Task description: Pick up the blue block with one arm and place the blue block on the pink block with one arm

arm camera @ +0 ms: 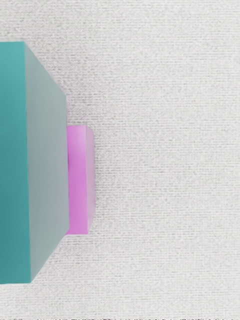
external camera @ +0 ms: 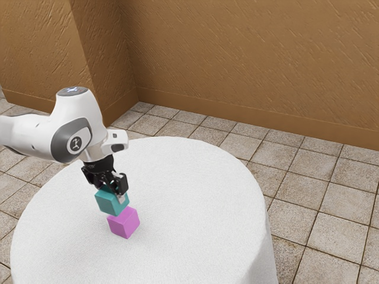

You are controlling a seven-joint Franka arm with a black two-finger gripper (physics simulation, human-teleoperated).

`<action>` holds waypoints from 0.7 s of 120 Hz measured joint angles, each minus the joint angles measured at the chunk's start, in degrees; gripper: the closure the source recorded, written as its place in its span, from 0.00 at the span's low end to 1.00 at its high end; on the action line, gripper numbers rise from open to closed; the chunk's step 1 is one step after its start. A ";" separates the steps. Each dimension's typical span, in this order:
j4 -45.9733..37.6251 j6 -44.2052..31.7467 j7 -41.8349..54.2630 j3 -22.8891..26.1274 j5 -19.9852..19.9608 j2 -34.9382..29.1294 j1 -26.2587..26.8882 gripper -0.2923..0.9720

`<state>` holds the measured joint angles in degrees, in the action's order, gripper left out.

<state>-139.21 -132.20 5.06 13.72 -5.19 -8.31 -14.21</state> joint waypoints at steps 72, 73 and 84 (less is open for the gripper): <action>-0.03 -1.03 -3.21 0.60 0.30 1.12 0.45 0.51; -0.03 -1.03 -3.26 0.60 0.31 1.12 0.45 0.51; -0.03 -0.94 -3.73 0.60 0.48 1.06 0.45 0.51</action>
<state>-139.24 -133.14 1.33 14.32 -4.71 -7.25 -13.76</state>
